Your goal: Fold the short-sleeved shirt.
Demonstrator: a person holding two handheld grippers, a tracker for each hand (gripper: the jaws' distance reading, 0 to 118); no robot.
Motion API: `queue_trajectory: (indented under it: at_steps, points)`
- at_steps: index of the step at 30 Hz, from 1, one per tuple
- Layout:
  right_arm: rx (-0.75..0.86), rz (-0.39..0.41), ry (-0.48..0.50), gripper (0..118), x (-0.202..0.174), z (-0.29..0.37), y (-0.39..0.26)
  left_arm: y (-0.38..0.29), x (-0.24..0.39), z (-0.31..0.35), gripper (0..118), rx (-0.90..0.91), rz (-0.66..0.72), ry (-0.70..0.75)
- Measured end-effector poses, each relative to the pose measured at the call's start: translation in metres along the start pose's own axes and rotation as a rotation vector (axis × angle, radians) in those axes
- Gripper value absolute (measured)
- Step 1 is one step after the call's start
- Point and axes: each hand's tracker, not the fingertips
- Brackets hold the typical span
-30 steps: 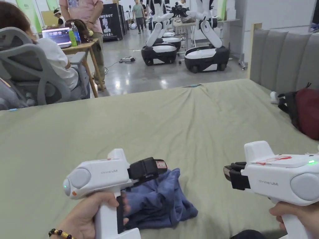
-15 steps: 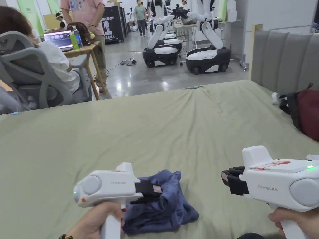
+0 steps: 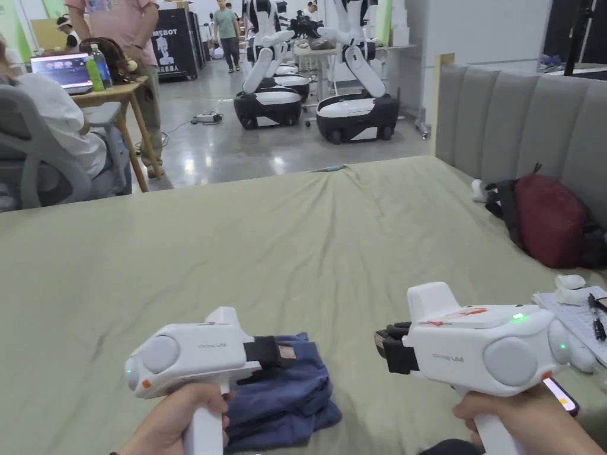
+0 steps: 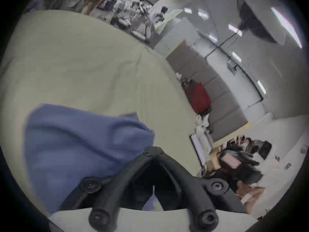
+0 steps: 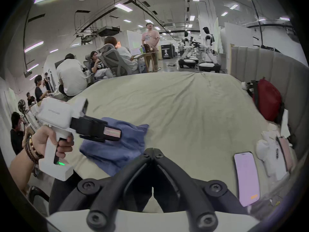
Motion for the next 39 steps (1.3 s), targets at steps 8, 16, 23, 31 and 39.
queue_trajectory:
  at_steps: [8,16,23,31,39]
  points:
    - [-0.115,-0.110,0.211,0,-0.030,-0.099,0.001,0.008,-0.068,0.105,49,0.129,0.031,0.084]
    - [-0.194,-0.141,0.159,0,-0.022,-0.140,-0.033,-0.010,-0.096,0.082,114,0.103,0.116,0.080]
    - [-0.183,-0.198,0.189,0,-0.012,-0.138,-0.038,-0.016,-0.105,0.011,90,0.032,0.154,0.102]
    - [-0.177,-0.133,0.162,0,-0.022,-0.129,-0.032,-0.008,-0.084,0.018,30,0.022,0.051,0.090]
    - [-0.015,0.094,0.106,0,-0.086,-0.121,0.015,0.033,-0.129,0.094,30,0.050,0.028,0.131]
